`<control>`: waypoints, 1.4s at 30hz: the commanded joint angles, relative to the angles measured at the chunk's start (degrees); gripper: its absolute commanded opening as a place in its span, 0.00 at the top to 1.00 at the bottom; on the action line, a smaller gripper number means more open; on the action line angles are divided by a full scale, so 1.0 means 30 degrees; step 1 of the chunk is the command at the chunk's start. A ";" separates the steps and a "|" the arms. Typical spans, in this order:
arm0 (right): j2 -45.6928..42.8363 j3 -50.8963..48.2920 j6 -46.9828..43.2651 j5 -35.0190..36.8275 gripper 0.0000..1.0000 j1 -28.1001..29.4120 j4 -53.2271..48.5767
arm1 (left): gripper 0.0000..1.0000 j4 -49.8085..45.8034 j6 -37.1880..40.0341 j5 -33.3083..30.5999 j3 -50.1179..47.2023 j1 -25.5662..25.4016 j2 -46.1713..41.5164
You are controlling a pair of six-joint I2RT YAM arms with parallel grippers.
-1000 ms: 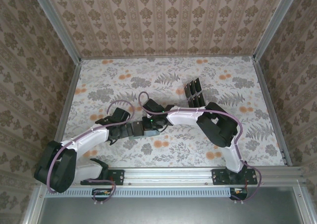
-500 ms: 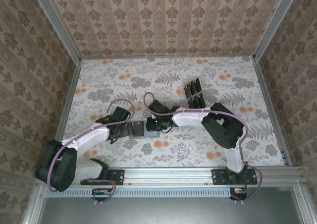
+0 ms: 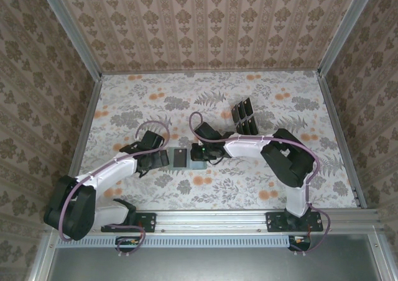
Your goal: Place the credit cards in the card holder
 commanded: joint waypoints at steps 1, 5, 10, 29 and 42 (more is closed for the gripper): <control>-0.0706 0.0705 -0.0334 0.0260 0.91 0.0303 -0.0742 | 0.00 0.0076 0.0416 0.0207 0.0440 -0.0070 0.0288; -0.0045 0.1284 -0.0323 0.0198 0.92 0.0526 -0.0863 | 0.00 0.0332 0.0404 0.0271 0.0531 -0.0128 0.0718; 0.0794 0.1768 -0.0148 0.0169 0.93 0.0615 -0.0747 | 0.00 0.0507 0.0362 0.0255 0.0484 -0.0187 0.1062; 0.2330 0.2676 0.0212 -0.0311 0.94 0.0659 -0.0403 | 0.00 0.1251 0.0301 0.0242 0.0476 -0.0508 0.2281; 0.3014 0.3213 0.0760 -0.1458 0.94 0.0851 0.0558 | 0.00 0.1321 0.0214 0.0223 0.0429 -0.0771 0.2552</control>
